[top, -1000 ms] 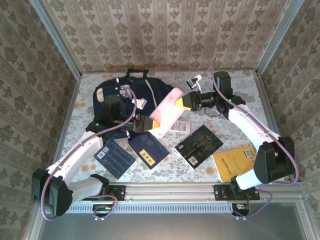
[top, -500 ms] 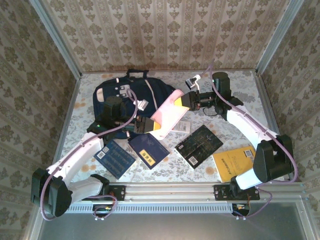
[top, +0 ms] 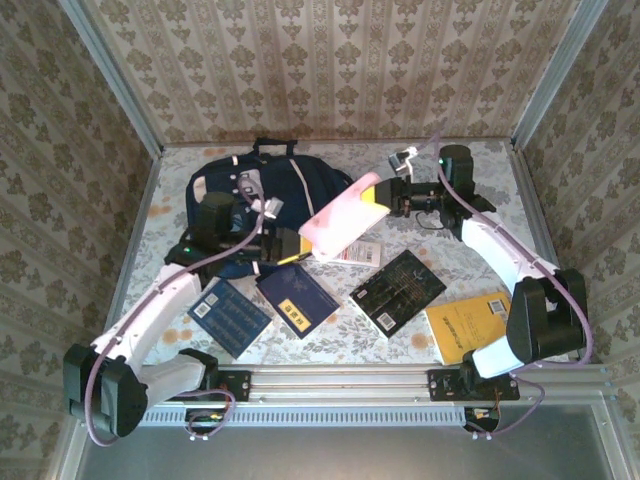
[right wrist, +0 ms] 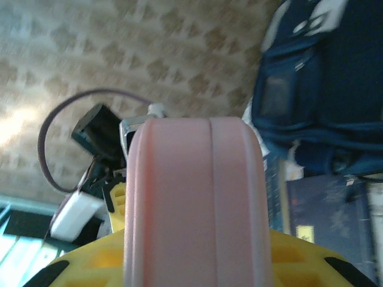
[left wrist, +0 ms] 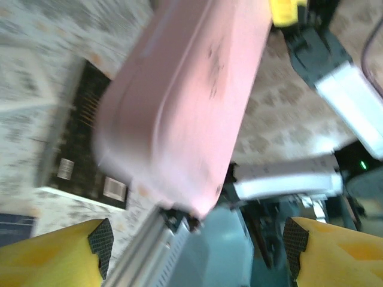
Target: Pack the student bag
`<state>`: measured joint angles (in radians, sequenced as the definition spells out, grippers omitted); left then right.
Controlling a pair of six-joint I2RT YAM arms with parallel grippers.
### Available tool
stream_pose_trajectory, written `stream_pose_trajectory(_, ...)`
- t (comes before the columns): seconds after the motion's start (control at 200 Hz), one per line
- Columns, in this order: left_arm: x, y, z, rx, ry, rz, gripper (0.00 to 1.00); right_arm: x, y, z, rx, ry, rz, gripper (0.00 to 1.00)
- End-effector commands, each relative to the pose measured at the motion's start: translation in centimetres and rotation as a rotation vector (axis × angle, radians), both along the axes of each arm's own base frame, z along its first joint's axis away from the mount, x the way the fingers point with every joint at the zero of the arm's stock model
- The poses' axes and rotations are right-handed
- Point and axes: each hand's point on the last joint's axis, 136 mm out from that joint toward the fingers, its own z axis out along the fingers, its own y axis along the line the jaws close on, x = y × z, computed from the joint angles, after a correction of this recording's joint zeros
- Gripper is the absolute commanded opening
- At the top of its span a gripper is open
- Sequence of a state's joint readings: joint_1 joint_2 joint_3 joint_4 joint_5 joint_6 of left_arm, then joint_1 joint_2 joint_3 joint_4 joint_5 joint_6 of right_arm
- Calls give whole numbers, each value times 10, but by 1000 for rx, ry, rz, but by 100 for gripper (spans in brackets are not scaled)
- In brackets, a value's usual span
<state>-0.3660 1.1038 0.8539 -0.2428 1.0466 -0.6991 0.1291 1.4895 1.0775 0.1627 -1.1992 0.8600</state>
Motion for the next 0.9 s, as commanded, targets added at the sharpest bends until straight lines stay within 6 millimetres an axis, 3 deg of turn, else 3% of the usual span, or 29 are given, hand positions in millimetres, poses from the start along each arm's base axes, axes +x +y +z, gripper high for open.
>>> stream_pose_trajectory(0.0, 25, 32, -5, 131, -22, 178, 79, 30, -32, 0, 6, 41, -207, 33)
stream_pose_trajectory(0.105, 50, 49, -14, 249, -36, 309, 79, 48, -70, -16, -13, 103, -427, 33)
stream_pose_trajectory(0.165, 67, 51, -14, 271, -47, 351, 78, 52, -85, -31, -62, 129, -533, 31)
stream_pose_trajectory(0.185, 72, 51, -16, 283, -41, 364, 78, 49, -89, -25, -73, 110, -561, 30)
stream_pose_trajectory(0.29, 108, 47, -23, 314, -27, 415, 75, 48, -108, -39, -127, 127, -694, 27)
stream_pose_trajectory(0.615, 230, 0, -48, 279, 5, 442, 66, 26, -138, -55, -190, 77, -910, 27)
stream_pose_trajectory(0.735, 255, -12, -69, 272, 56, 427, 60, 19, -141, -58, -204, 77, -922, 27)
stream_pose_trajectory(0.895, 272, -19, -87, 270, 85, 439, 55, 12, -140, -65, -215, 81, -917, 27)
